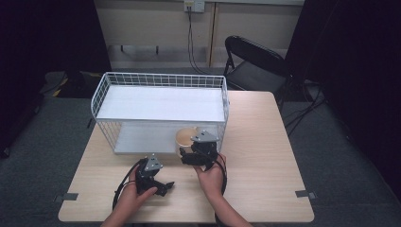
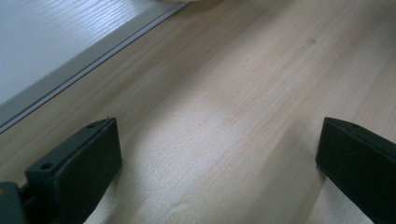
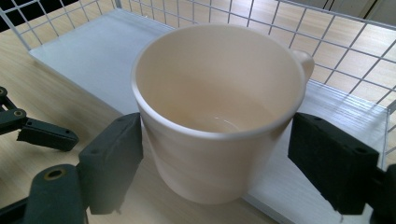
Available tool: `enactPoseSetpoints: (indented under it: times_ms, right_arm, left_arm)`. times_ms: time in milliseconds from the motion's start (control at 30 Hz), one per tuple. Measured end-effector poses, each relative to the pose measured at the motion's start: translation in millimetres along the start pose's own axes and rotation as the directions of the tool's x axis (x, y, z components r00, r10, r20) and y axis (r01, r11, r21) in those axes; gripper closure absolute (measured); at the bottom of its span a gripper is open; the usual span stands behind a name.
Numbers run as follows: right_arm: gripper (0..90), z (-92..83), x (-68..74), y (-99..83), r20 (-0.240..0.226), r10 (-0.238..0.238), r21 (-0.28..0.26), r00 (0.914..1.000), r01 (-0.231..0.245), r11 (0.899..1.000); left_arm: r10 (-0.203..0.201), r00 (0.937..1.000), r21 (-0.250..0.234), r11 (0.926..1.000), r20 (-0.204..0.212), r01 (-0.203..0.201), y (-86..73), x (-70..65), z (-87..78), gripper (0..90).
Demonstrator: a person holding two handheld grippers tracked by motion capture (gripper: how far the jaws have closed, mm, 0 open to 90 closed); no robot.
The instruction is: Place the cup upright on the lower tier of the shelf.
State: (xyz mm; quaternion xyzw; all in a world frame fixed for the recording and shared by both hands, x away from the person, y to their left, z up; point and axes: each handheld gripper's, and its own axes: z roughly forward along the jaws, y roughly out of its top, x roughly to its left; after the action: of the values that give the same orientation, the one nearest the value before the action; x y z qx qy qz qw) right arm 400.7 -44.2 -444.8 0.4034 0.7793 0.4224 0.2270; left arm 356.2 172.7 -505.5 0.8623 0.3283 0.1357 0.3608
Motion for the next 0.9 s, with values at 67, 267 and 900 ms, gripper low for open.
enactPoseSetpoints:
  times_ms: [67, 267, 900]
  right_arm:
    - [18.3, 0.1, -0.2, 0.1, 0.002, 0.001, 0.001, 1.0000, -0.001, 1.000]
    - [25.1, 0.3, -1.6, 0.6, 0.007, 0.008, 0.008, 0.9999, -0.008, 1.000]
    - [48.8, 3.3, -1.9, 2.1, 0.033, -0.001, 0.009, 0.9995, 0.000, 1.000]
  left_arm:
    - [0.000, 1.0000, 0.000, 1.0000, 0.000, 0.000, 0.0, 0.0, 0.0, 0.0]
    - [0.001, 1.0000, 0.000, 1.0000, 0.000, -0.001, 0.0, 0.0, 0.0, 0.0]
    - [0.001, 1.0000, 0.000, 1.0000, 0.000, -0.001, 0.0, 0.0, 0.0, 0.0]
